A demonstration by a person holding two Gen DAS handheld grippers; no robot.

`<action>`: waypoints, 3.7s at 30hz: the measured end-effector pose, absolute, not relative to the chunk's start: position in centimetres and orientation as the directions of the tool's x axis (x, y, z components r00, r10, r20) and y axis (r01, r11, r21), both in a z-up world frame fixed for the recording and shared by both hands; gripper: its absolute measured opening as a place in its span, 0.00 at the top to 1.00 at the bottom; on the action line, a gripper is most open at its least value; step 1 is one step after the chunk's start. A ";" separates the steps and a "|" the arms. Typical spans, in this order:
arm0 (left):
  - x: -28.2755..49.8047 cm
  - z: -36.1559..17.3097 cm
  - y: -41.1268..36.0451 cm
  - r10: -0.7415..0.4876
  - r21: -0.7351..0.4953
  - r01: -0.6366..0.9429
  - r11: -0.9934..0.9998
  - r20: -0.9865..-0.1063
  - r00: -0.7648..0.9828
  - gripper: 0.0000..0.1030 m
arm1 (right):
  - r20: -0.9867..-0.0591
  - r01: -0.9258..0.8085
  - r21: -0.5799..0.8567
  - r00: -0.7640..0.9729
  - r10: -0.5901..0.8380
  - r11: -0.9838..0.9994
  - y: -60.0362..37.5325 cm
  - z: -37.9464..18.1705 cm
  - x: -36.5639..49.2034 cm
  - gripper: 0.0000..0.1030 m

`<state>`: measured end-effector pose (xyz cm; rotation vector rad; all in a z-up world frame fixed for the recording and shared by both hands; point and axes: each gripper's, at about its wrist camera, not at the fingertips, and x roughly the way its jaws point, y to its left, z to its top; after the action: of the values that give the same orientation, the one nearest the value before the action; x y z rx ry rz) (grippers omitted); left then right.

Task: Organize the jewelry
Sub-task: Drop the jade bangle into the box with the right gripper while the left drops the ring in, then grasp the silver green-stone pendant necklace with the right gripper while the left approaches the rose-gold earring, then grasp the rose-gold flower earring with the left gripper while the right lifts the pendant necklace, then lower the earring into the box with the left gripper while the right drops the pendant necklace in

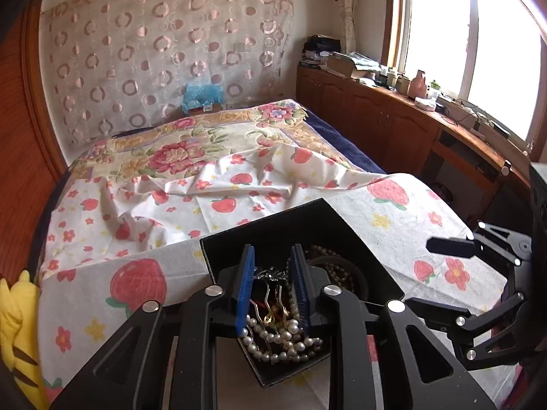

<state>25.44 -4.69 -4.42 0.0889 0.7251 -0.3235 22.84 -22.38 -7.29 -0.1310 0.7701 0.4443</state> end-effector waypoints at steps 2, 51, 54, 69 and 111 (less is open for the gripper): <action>25.1 -4.5 -4.6 -0.260 -0.031 0.322 0.946 -0.664 0.701 0.71 | -0.705 -0.426 0.048 0.626 0.333 0.903 -22.9 -7.7 22.3 0.27; 14.3 -10.3 -6.8 -0.347 -0.095 0.449 0.888 -0.779 0.522 0.62 | -0.809 -0.483 0.007 0.511 0.289 0.875 -22.8 -11.3 14.3 0.93; 13.9 -10.2 -7.4 -0.359 -0.096 0.468 0.879 -0.778 0.516 0.61 | -0.804 -0.469 0.011 0.521 0.287 0.883 -23.4 -11.2 14.4 0.93; 13.5 -11.6 -9.2 -0.367 -0.092 0.502 0.860 -0.796 0.481 0.61 | -0.779 -0.449 0.022 0.552 0.297 0.893 -24.2 -10.5 14.5 0.93; 19.9 -4.8 -2.9 -0.282 -0.049 0.336 0.941 -0.663 0.693 0.88 | -0.579 -0.583 -0.056 0.680 0.449 0.810 -17.6 1.1 24.4 0.93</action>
<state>19.86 -2.92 -4.76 0.0778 0.7276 -0.3452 24.39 -17.58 1.13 -0.2457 0.5807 0.5862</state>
